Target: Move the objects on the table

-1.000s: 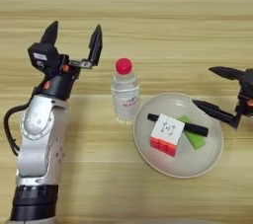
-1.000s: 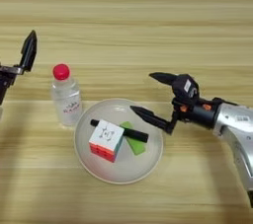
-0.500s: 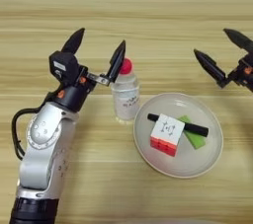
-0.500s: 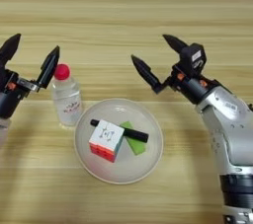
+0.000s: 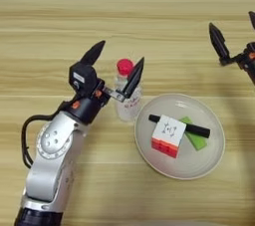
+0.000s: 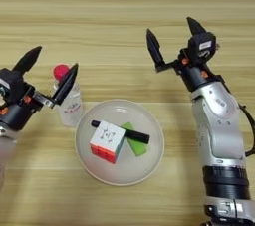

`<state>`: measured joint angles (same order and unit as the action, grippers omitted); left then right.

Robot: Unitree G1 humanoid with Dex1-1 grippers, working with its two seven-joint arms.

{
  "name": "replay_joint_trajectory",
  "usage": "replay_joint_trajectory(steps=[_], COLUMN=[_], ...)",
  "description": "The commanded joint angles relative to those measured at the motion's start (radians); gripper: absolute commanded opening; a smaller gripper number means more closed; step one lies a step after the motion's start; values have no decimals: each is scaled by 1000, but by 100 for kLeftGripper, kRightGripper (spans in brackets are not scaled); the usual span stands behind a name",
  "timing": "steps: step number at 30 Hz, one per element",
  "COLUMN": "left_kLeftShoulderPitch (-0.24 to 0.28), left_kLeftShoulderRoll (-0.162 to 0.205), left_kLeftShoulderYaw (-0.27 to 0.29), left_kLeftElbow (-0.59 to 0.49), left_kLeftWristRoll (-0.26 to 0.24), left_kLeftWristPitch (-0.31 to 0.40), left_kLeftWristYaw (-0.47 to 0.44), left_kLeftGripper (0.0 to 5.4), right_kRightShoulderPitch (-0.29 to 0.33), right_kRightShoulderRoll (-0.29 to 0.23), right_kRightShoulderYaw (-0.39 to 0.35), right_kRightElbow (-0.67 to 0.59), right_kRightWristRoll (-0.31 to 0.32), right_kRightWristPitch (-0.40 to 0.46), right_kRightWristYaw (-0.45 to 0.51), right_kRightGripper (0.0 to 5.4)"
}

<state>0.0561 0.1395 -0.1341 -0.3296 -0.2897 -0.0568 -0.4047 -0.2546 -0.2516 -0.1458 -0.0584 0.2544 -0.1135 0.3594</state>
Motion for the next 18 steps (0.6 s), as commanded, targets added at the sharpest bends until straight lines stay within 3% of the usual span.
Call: replay_joint_trajectory(steps=[1, 18], left_kLeftShoulderPitch=[6, -14], left_kLeftShoulderRoll=[6, -3], left_kLeftShoulderYaw=[-13, -13], left_kLeftElbow=[35, 243], left_kLeftWristRoll=[23, 86], left_kLeftWristPitch=[13, 2], left_kLeftWristYaw=[-4, -2], left_kLeftGripper=[540, 540], right_kRightShoulderPitch=[-15, -11], right_kRightShoulderRoll=[17, 30], right_kRightShoulderYaw=[11, 12], right_kRightElbow=[11, -17], right_kRightWristRoll=[-14, -28], right_kRightWristPitch=[-23, -48], right_kRightWristYaw=[-12, -45], right_kRightGripper=[536, 536])
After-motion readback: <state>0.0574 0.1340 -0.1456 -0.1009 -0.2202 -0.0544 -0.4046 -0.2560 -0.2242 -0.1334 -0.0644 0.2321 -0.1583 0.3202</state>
